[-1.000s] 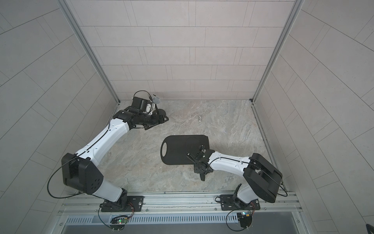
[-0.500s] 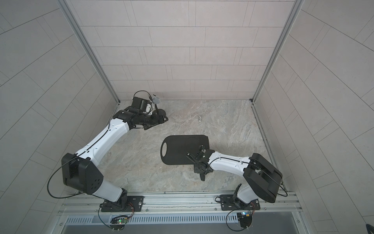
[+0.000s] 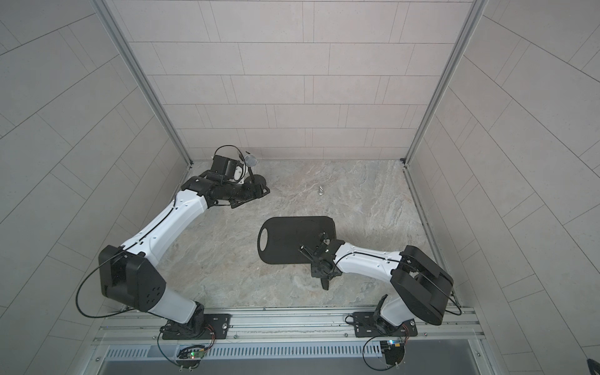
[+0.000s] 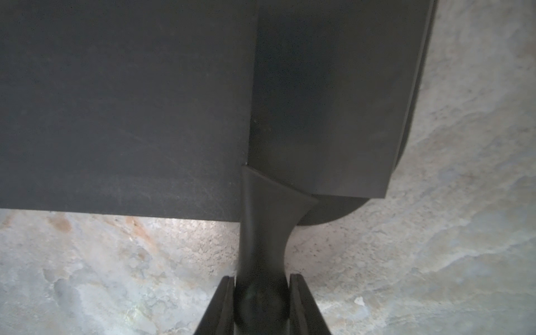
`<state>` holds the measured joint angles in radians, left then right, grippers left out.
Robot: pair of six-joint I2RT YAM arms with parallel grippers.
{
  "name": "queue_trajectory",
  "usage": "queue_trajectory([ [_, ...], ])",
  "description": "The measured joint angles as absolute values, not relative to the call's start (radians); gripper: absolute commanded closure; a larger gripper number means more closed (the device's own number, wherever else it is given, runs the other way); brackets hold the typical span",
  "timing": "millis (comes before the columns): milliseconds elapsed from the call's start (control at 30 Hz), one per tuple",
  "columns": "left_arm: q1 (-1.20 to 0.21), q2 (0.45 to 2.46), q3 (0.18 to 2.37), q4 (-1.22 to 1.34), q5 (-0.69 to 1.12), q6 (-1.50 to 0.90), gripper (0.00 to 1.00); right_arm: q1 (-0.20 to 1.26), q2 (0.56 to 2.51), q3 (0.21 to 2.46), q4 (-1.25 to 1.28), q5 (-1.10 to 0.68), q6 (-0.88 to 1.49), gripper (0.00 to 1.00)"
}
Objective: Align the knife with the edge of the cutting board
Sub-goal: Adjust the knife at the edge of the cutting board.
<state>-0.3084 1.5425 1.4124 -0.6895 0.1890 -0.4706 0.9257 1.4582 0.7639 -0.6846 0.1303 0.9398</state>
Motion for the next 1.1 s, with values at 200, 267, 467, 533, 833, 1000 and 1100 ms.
queue_trajectory([
  [200, -0.308, 1.542, 1.412, -0.69, 0.189, -0.471, 0.0, 0.929, 1.458, 0.764, -0.685, 0.137, 0.939, 0.73],
  [267, -0.308, 1.542, 1.412, -0.69, 0.189, -0.47, 0.0, 0.929, 1.458, 0.764, -0.686, 0.139, 0.939, 0.73],
  [467, -0.308, 1.542, 1.412, -0.69, 0.186, -0.47, 0.0, 0.929, 1.458, 0.765, -0.691, 0.151, 0.939, 0.73],
  [533, -0.308, 1.542, 1.412, -0.69, 0.186, -0.47, 0.0, 0.929, 1.458, 0.765, -0.694, 0.156, 0.939, 0.73],
  [833, -0.308, 1.542, 1.412, -0.69, 0.186, -0.47, 0.0, 0.929, 1.458, 0.767, -0.702, 0.166, 0.938, 0.73],
  [1000, -0.308, 1.542, 1.412, -0.69, 0.186, -0.47, 0.0, 0.929, 1.458, 0.768, -0.703, 0.166, 0.935, 0.73],
  [1100, -0.308, 1.542, 1.412, -0.69, 0.186, -0.47, 0.0, 0.929, 1.458, 0.768, -0.703, 0.166, 0.934, 0.73],
])
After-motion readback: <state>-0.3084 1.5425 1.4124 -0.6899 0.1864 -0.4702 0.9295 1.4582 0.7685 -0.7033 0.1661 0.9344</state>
